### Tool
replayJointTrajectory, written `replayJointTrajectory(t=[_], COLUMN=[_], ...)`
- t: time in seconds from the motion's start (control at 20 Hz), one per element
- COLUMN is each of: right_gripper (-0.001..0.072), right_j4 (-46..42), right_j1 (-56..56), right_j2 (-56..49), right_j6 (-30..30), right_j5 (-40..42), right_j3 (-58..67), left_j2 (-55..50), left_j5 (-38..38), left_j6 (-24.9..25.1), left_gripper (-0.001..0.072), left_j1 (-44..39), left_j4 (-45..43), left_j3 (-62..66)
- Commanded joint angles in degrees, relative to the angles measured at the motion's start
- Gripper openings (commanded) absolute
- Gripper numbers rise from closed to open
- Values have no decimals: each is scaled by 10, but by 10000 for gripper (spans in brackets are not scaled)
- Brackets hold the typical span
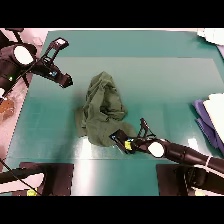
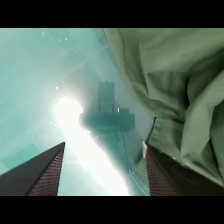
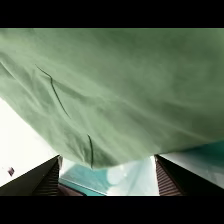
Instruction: Fold the shirts.
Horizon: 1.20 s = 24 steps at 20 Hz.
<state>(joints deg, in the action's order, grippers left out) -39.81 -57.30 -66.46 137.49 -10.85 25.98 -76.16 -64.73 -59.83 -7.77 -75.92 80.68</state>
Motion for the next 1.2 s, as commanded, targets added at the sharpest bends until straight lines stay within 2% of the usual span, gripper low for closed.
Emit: replayJointTrajectory(t=[0.0, 0.2, 0.25, 0.3, 0.35, 0.5, 0.6, 0.75, 0.9, 0.95, 1.0, 1.05, 1.1, 1.15], right_gripper=[667, 604, 498, 230, 38, 19, 19, 19, 18, 19, 19, 18, 18, 18], right_j4=[-3, -3, -5, -8, -8, -8, -8, -8, -8, -8, -8, -9, -9, -8], right_j1=[-12, -11, -11, -11, -11, -10, 3, 34, 106, 137, 173, 207, 245, 281], right_j2=[-21, -49, -61, -70, -79, -87, -68, 9, 115, 146, 177, 201, 224, 243], right_j6=[16, 16, 15, 15, 14, 1, -33, -129, -160, -161, -166, -179, -194, -209], right_j5=[45, 80, 79, 80, 88, 123, 132, 170, 179, 176, 166, 153, 130, 106], right_j3=[-1, 23, 36, 49, 62, 90, 96, 80, 40, 25, 10, -1, -9, -14], left_j2=[-1, -1, -1, -1, -1, -1, -1, -2, -4, -7, -13, -20, -28, -41], left_j5=[-3, -5, -5, -5, -5, -13, -17, -18, -14, -17, -20, -19, -18, -17], left_j6=[3, 2, 1, 1, 1, 0, -2, -4, -2, -1, 4, 3, 3, 3], left_gripper=[567, 567, 567, 567, 566, 566, 484, 469, 467, 404, 279, 282, 361, 484], left_j1=[1, 1, 1, 1, 1, 1, 1, 1, 1, 1, 1, 1, 1, 1], left_j4=[5, 18, 21, 27, 29, 29, 28, 29, 23, 15, 12, 13, 17, 28], left_j3=[0, 0, 0, 0, 0, 0, 0, -2, -3, -3, -8, -20, -33, -48])
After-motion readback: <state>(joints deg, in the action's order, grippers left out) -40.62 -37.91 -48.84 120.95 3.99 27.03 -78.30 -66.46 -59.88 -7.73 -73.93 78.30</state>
